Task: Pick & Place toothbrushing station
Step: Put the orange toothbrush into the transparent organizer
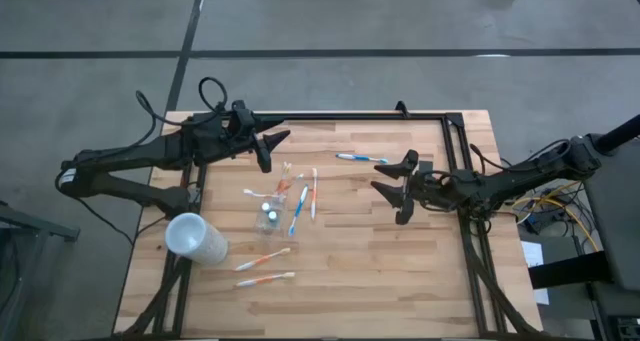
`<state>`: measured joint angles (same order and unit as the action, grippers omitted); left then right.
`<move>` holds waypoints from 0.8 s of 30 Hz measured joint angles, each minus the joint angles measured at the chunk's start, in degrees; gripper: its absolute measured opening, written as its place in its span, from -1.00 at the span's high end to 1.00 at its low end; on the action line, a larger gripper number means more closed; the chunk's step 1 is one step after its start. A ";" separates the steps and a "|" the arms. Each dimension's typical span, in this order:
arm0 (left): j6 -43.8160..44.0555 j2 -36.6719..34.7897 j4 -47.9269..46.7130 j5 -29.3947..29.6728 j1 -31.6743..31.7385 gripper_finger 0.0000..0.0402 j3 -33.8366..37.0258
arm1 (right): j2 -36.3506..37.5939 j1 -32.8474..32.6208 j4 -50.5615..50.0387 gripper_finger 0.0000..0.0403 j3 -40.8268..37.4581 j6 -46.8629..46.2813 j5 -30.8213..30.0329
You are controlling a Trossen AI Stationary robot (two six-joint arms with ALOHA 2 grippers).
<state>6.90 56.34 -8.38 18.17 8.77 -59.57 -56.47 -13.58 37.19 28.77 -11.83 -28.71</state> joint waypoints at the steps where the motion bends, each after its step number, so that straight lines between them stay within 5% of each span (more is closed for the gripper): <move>1: -0.55 0.00 -0.07 0.01 -0.02 0.10 -0.04 | 0.02 0.00 -0.92 -0.13 0.00 -0.58 -1.37; 11: 0.22 0.07 -6.01 0.02 0.03 0.10 0.79 | 0.13 0.32 -7.65 -0.06 0.00 -6.93 -9.10; 19: 0.28 0.07 -8.11 1.29 0.03 0.10 0.81 | -1.00 0.68 -17.81 -0.04 0.00 -23.04 -5.69; 24: 0.71 0.04 -8.09 3.38 0.04 0.10 0.81 | -4.58 0.68 -16.78 -0.04 0.01 -25.50 -3.87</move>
<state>7.61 56.38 -16.47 21.56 8.81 -58.76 -61.05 -12.91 20.41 28.79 -37.33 -32.58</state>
